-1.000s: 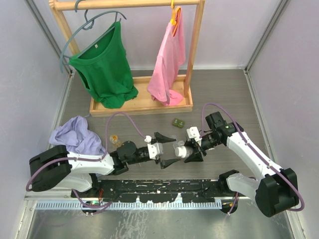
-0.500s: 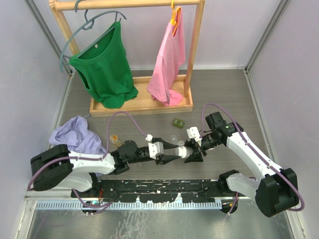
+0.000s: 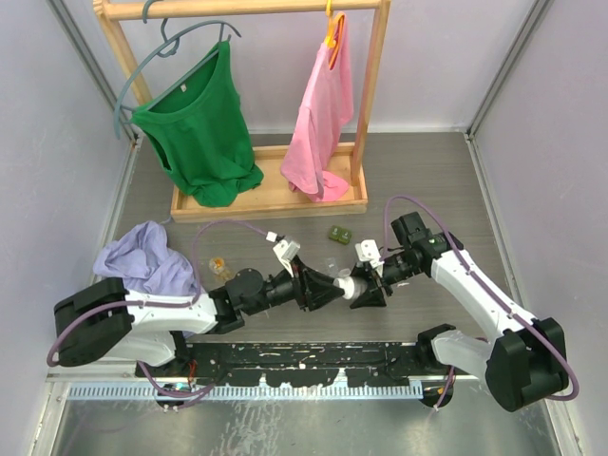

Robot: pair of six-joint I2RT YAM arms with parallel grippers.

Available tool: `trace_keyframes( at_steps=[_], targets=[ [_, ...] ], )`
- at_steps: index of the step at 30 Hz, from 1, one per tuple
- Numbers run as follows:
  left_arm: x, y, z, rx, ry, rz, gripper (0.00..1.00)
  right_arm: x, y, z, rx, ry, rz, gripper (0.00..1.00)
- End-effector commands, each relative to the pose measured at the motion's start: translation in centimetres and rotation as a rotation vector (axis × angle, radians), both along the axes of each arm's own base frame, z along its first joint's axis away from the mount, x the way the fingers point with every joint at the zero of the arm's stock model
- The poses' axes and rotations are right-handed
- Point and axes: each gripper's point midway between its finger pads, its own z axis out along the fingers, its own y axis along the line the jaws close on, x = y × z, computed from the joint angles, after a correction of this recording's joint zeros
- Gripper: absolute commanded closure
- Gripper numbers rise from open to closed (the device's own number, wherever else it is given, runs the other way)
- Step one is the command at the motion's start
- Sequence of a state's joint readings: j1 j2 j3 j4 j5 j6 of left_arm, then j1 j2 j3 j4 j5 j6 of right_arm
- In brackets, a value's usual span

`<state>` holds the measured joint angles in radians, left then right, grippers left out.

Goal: Sort the pills into containers

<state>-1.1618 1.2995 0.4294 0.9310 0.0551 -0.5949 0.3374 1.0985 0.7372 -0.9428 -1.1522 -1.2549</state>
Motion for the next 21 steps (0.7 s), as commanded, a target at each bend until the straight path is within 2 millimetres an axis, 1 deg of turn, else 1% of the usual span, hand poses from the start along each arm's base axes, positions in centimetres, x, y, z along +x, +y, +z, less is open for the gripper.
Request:
trace_keyframes(
  at_steps=[1,3,4,5,7,10,12,15,18,20,21],
  targets=[
    [2.4,1.0,5.8,-0.293,0.341,0.151,1.00,0.3,0.1,0.5,0.017,-0.010,0.001,0.99],
    [2.9,1.4,5.3,-0.293,0.381,0.188,1.00,0.5,0.0,0.5,0.017,-0.006,-0.009,0.99],
    [3.2,1.6,4.7,-0.278,0.408,0.217,1.00,0.5,0.0,0.5,0.018,-0.003,-0.014,0.99],
    [3.5,1.9,3.6,-0.244,0.450,0.252,1.00,0.6,-0.1,0.6,0.022,-0.003,-0.020,0.99],
    [4.0,2.5,2.6,-0.217,0.502,0.308,1.00,0.8,-0.2,0.7,0.028,-0.001,-0.028,0.99],
    [4.4,3.4,1.9,-0.200,0.559,0.366,1.00,0.9,-0.3,0.8,0.033,0.000,-0.036,0.99],
    [4.6,4.4,1.5,-0.176,0.567,0.410,1.00,0.9,-0.3,0.8,0.033,0.001,-0.038,0.99],
    [5.4,6.5,-0.7,-0.051,0.529,0.526,0.94,0.9,-0.2,1.1,0.039,0.000,-0.037,0.99],
    [6.2,9.3,-4.0,0.130,0.511,0.650,0.90,0.9,-0.2,1.4,0.048,-0.008,-0.038,0.99],
    [6.7,10.5,-5.5,0.224,0.494,0.670,0.88,0.8,-0.2,1.5,0.052,-0.012,-0.037,0.99],
    [7.1,11.0,-6.1,0.265,0.492,0.674,0.83,0.8,-0.2,1.5,0.053,-0.009,-0.037,0.99]
  ],
)
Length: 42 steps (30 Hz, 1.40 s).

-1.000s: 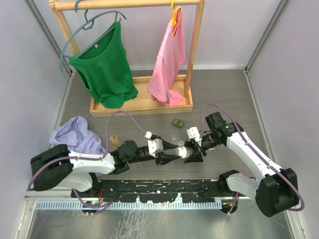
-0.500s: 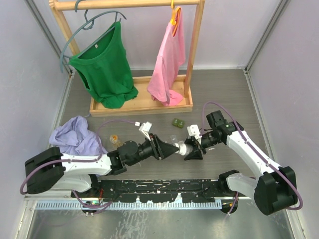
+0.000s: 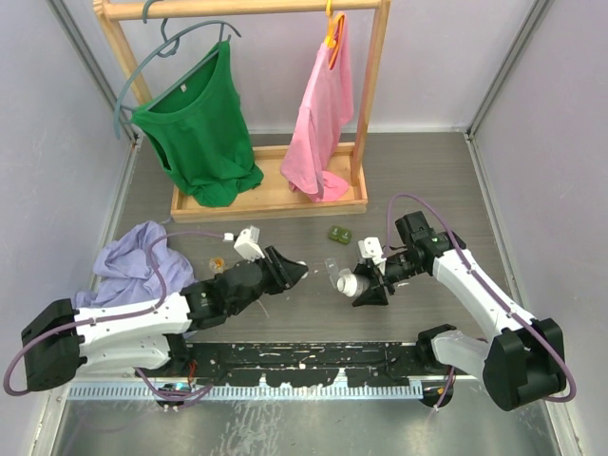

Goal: Sort the pills into containers

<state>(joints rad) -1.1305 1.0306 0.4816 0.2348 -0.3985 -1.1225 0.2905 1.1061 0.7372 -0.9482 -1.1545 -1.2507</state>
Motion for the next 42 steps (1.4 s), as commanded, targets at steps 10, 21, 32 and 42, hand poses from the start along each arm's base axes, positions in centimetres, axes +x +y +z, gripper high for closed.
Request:
trace_keyframes(
  at_steps=[10,21,32,42],
  targets=[
    [6.7,9.4,-7.2,0.532,0.165,0.245,0.77,0.1,0.3,1.6,0.050,-0.038,0.010,0.99],
    [11.3,11.8,-10.6,0.752,0.312,0.408,0.59,0.4,0.1,1.5,0.047,-0.031,-0.006,0.99],
    [10.0,9.5,-5.4,0.625,0.227,0.253,0.19,1.2,-0.4,2.9,0.084,-0.040,-0.057,0.93],
    [0.4,5.7,7.5,0.102,-0.283,-0.259,0.13,11.6,-8.3,25.5,0.406,-0.137,-0.694,0.98]
  ],
)
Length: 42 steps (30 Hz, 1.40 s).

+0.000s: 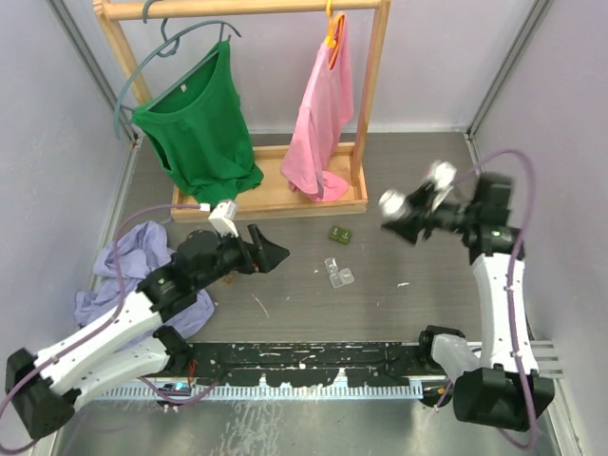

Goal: Sort the pills into containers

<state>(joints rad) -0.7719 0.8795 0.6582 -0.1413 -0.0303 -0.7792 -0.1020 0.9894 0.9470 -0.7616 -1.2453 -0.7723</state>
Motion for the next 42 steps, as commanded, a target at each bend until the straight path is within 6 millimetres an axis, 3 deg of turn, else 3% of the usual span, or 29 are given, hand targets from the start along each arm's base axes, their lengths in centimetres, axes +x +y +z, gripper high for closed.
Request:
trace_keyframes(
  at_steps=[1,3,5,6,7,10,12,13,15,16,17,19,20,21,22,23,24,25,27,28,29,30,32,33,34,38,42],
  targets=[
    [-3.5,-0.1,4.3,-0.115,-0.181,-0.176,0.13,2.6,-3.1,16.9,0.268,-0.123,-0.232,0.98],
    [-4.2,0.5,4.8,-0.145,-0.193,-0.175,0.13,0.3,-1.4,19.2,0.367,-0.050,-0.168,0.98],
    [-4.9,0.5,5.4,-0.194,-0.200,-0.190,0.13,-5.2,2.9,20.4,0.401,-0.129,0.040,0.98],
    [-5.1,0.4,5.6,-0.215,-0.201,-0.196,0.13,-6.8,3.5,21.0,0.396,-0.152,0.047,0.98],
    [-5.2,0.2,5.6,-0.231,-0.199,-0.203,0.13,-7.0,3.2,22.1,0.372,-0.215,0.002,0.96],
    [-5.3,-0.3,5.8,-0.262,-0.185,-0.216,0.13,-3.2,0.2,26.7,0.396,-0.317,-0.293,0.94],
    [-5.4,-0.7,6.2,-0.280,-0.174,-0.236,0.13,-2.5,0.8,27.8,0.466,-0.193,-0.227,0.93],
    [-5.6,-0.9,6.5,-0.284,-0.171,-0.249,0.13,-3.9,2.0,28.1,0.585,-0.025,-0.117,0.92],
    [-5.8,-1.1,6.9,-0.286,-0.167,-0.266,0.13,-9.5,3.1,29.2,0.614,-0.223,0.118,0.92],
    [-5.9,-1.1,7.0,-0.286,-0.171,-0.271,0.13,-8.4,3.1,28.9,0.553,-0.201,0.076,0.91],
    [-5.9,-1.1,7.1,-0.288,-0.177,-0.273,0.13,-6.1,2.4,29.2,0.534,-0.194,-0.043,0.90],
    [-5.9,-1.1,7.0,-0.302,-0.178,-0.269,0.13,-2.8,0.7,31.0,0.523,-0.252,-0.219,0.93],
    [-5.9,-1.2,7.0,-0.315,-0.176,-0.271,0.13,-3.4,1.1,32.2,0.562,-0.246,-0.160,0.93],
    [-5.9,-1.4,6.9,-0.328,-0.172,-0.276,0.13,-6.0,1.9,33.0,0.629,-0.246,-0.023,0.92],
    [-6.0,-1.6,7.1,-0.348,-0.165,-0.278,0.13,-10.6,2.5,33.4,0.717,-0.319,0.154,0.93],
    [-5.9,-1.7,7.2,-0.355,-0.165,-0.280,0.13,-13.4,2.8,32.9,0.726,-0.357,0.251,0.93],
    [-5.9,-1.8,7.4,-0.358,-0.169,-0.284,0.13,-13.4,3.2,32.4,0.635,-0.348,0.230,0.93],
    [-5.8,-1.9,7.4,-0.358,-0.169,-0.288,0.13,-12.1,3.2,32.6,0.580,-0.354,0.151,0.92],
    [-5.7,-2.1,7.7,-0.369,-0.170,-0.288,0.13,-7.3,1.3,34.6,0.625,-0.382,-0.128,0.91],
    [-5.7,-2.3,7.7,-0.375,-0.167,-0.294,0.13,-4.0,0.1,33.9,0.598,-0.337,-0.254,0.92],
    [-5.7,-2.4,7.7,-0.378,-0.162,-0.298,0.13,-2.7,-0.3,33.9,0.612,-0.293,-0.279,0.92],
    [-5.7,-2.6,7.7,-0.380,-0.154,-0.305,0.13,-3.1,0.4,33.4,0.665,-0.223,-0.184,0.92],
    [-5.9,-2.7,7.5,-0.374,-0.149,-0.319,0.13,-10.1,2.2,33.3,0.720,-0.296,0.130,0.93],
    [-5.9,-2.8,7.3,-0.366,-0.151,-0.323,0.13,-11.9,2.8,32.1,0.636,-0.320,0.192,0.93],
    [-5.9,-2.8,7.2,-0.358,-0.165,-0.329,0.13,-12.1,3.1,30.8,0.549,-0.349,0.190,0.92],
    [-5.0,-3.3,6.5,-0.342,-0.246,-0.336,0.14,-8.0,3.7,23.6,0.321,-0.333,0.173,0.92],
    [-3.5,-3.3,4.2,-0.180,-0.340,-0.337,0.16,-4.7,3.4,13.1,0.140,-0.289,0.220,0.92]
  ],
)
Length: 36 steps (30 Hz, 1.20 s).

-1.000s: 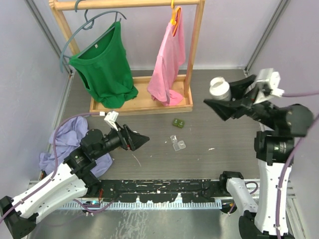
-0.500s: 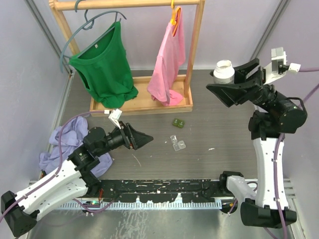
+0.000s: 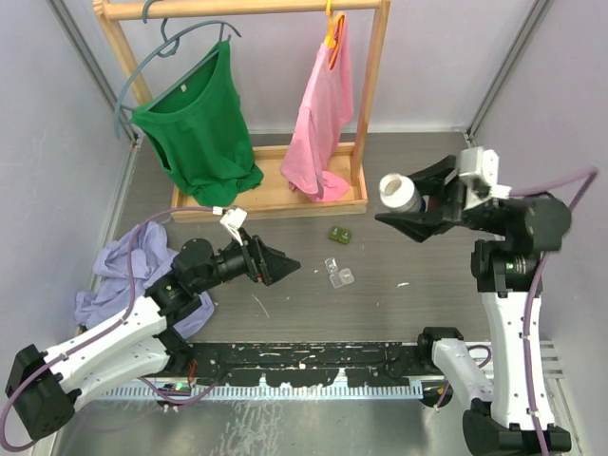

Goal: Sort the pills into containers

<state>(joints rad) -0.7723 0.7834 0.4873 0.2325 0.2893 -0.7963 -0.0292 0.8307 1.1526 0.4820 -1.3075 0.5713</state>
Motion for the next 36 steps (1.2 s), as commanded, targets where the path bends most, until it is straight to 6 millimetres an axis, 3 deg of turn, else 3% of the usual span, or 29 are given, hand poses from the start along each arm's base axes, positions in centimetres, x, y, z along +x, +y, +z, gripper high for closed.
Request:
trace_keyframes(
  at_steps=[1,5,10,15,21,36],
  targets=[
    [1.7,0.1,-0.2,0.096,-0.249,0.021,0.16,2.8,-0.2,-13.1,-0.227,0.037,0.095,0.92],
    [2.8,1.1,-1.3,0.152,-0.420,0.076,0.13,4.6,0.5,-19.7,-0.292,-0.013,0.125,0.90],
    [4.3,3.0,-3.2,0.276,-0.566,0.167,0.05,5.8,1.1,-29.0,-0.603,-0.080,0.198,0.86],
    [5.4,3.4,-5.3,0.386,-0.625,0.182,0.02,5.2,1.1,-34.4,-0.724,-0.073,0.287,0.84],
    [5.9,3.2,-6.2,0.388,-0.637,0.187,0.01,5.5,0.8,-37.5,-0.829,-0.044,0.322,0.83],
    [6.8,0.1,-8.1,0.311,-0.595,0.130,0.02,6.4,-0.7,-41.2,-1.002,0.070,0.267,0.81]
  ],
)
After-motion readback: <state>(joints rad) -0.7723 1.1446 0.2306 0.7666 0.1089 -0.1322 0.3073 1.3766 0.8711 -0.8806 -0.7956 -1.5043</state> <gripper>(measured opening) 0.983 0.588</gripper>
